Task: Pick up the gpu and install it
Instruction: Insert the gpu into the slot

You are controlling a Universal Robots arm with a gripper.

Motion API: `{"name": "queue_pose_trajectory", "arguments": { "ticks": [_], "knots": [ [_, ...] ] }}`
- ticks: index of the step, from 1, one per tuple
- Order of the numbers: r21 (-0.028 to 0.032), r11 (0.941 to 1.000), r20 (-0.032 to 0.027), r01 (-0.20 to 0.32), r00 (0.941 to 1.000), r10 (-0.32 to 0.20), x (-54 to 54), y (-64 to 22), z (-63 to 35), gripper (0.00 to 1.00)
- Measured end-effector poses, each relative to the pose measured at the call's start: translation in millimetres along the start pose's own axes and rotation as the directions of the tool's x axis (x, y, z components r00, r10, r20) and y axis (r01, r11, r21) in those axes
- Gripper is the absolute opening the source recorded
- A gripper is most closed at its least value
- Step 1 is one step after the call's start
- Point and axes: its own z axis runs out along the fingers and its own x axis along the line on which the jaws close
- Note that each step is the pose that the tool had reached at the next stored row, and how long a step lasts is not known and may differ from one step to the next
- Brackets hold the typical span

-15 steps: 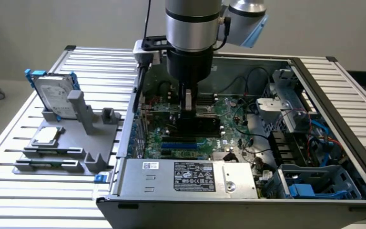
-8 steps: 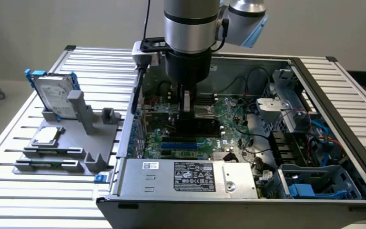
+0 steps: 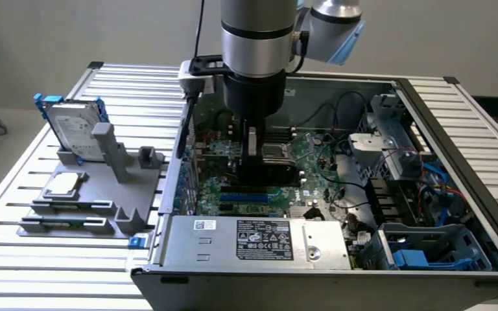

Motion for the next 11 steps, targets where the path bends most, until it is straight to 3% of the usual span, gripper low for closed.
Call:
{"name": "queue_pose_trajectory", "arguments": {
  "ticks": [11],
  "knots": [
    [0.0001,0.9999,-0.0002,-0.013,0.9999,0.013,2.6,0.9,11.8,0.26]
  ]
}}
